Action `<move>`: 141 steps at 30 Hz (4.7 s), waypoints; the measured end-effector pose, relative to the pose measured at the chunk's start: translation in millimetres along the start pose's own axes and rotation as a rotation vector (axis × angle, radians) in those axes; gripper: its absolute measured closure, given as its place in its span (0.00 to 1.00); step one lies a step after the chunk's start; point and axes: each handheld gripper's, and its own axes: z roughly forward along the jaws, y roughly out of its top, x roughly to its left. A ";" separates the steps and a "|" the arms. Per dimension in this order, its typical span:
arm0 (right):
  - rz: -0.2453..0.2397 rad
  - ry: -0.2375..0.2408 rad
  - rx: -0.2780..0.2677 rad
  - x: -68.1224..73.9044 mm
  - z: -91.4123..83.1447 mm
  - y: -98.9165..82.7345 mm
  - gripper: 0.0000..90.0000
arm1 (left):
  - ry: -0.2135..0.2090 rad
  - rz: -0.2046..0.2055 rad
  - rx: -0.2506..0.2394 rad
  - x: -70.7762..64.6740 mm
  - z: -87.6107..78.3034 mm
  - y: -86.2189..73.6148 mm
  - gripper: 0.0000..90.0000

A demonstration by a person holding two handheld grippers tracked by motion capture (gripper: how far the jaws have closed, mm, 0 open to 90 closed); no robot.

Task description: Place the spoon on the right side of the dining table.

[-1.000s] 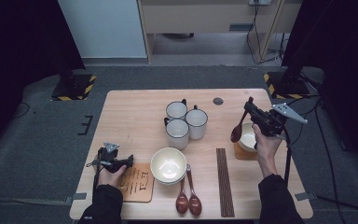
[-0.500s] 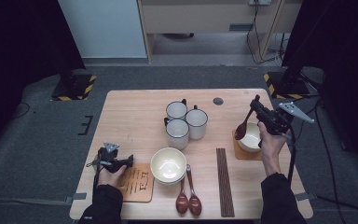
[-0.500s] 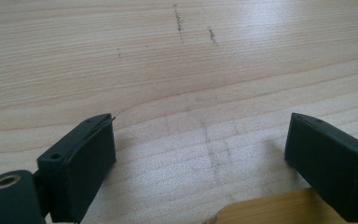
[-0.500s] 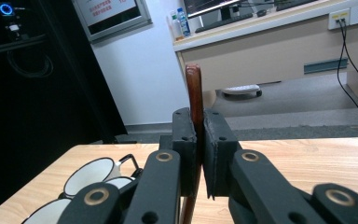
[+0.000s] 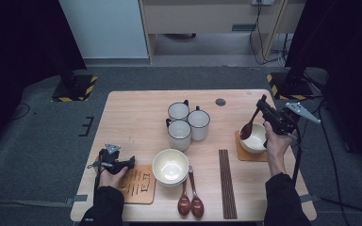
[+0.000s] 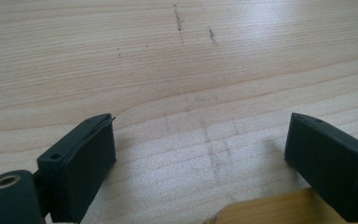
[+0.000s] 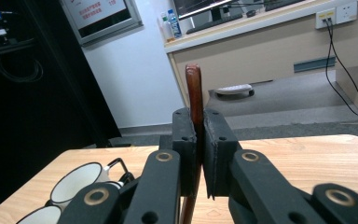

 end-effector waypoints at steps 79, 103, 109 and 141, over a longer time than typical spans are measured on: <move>-0.184 -0.228 0.268 -22.1 11.6 -24.8 0.87 | 0.000 0.000 0.000 0.0 0.0 0.0 0.08; -0.239 -0.299 0.358 -33.5 14.1 -40.1 0.72 | 0.000 0.000 0.000 0.0 0.0 0.0 0.08; -0.231 -0.310 0.382 -39.9 12.5 -43.8 0.69 | 0.000 0.000 0.000 0.0 0.0 0.0 0.08; -0.199 -0.322 0.448 -62.9 -7.5 -59.8 0.43 | 0.000 0.001 0.000 -0.1 0.0 0.0 0.08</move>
